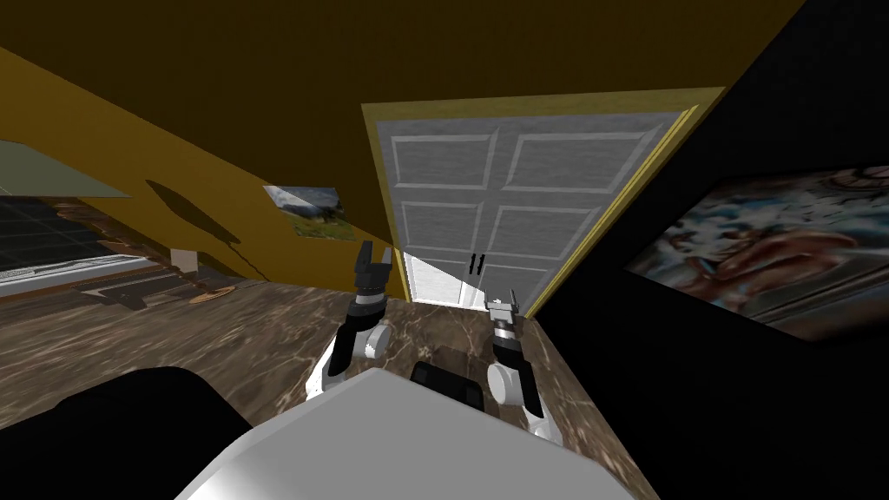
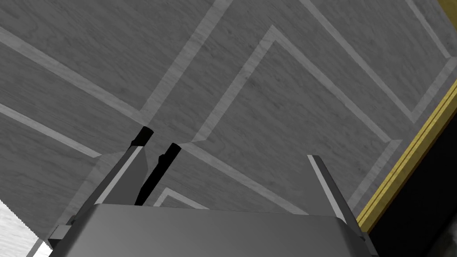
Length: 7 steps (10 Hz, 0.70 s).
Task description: Pull the door open
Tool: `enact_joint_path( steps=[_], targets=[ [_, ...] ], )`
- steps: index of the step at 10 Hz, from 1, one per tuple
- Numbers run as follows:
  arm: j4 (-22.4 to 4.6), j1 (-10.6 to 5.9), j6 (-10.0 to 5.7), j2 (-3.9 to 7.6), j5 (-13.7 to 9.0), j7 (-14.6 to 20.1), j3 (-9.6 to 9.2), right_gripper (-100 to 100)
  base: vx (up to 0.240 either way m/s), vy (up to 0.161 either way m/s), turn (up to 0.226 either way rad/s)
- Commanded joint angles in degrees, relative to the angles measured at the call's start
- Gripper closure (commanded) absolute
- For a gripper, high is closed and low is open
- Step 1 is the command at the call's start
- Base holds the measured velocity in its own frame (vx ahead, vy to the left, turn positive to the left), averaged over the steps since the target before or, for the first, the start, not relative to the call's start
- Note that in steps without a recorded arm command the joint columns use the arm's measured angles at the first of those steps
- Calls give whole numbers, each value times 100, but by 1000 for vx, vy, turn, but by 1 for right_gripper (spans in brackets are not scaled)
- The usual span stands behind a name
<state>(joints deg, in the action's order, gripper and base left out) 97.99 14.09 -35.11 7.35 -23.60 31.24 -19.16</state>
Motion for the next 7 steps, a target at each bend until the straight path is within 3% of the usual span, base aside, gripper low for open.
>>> enact_joint_path(
  steps=[1, 7],
  targets=[
    [-187, -92, -32, 37, -159, 175, -154, -100, 100, 11, -26],
    [-1104, -489, -326, 198, -740, 842, -754, -100, 94, 11, -25]
  ],
)
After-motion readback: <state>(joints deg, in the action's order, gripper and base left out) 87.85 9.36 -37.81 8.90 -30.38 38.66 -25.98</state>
